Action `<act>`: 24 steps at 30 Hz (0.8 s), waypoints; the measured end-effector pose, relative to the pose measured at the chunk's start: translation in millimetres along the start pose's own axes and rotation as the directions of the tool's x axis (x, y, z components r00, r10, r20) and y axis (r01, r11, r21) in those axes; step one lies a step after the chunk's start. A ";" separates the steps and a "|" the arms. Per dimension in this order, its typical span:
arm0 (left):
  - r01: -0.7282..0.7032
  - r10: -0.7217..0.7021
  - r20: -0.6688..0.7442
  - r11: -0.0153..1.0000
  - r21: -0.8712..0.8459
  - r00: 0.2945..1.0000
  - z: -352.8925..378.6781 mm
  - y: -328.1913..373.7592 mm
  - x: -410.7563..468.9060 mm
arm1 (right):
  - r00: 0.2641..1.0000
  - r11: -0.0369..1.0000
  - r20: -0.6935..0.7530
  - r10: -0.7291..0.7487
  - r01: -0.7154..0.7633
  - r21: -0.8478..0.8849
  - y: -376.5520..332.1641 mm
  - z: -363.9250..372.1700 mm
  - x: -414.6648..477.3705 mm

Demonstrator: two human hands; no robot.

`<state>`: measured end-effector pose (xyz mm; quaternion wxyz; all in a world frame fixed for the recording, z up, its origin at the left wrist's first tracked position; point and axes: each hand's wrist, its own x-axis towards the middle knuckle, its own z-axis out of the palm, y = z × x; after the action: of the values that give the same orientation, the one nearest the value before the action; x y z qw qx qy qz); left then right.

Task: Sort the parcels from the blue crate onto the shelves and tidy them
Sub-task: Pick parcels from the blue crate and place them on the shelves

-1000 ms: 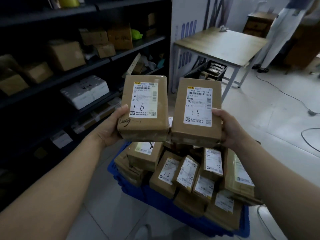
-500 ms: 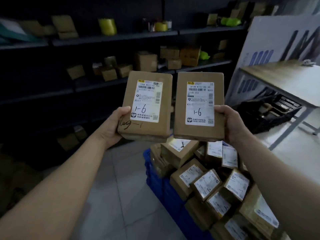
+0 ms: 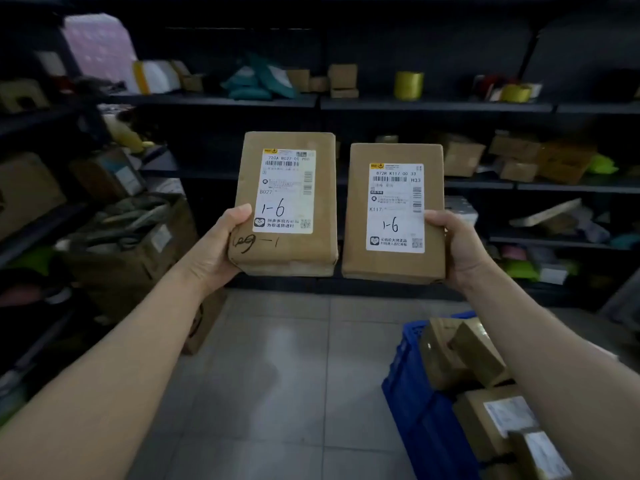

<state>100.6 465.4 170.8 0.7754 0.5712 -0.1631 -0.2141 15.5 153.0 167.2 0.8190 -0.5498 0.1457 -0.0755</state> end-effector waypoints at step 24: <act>-0.152 0.241 -0.705 0.970 0.188 0.667 -118.3 44.4 -235.3 | 0.683 0.954 0.666 0.299 -0.189 -0.234 101.1 301.5 48.0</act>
<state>-35.3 695.3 176.5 0.7614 0.6311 0.0829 0.1226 154.2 443.0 172.9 0.7733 -0.5717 -0.0947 0.2571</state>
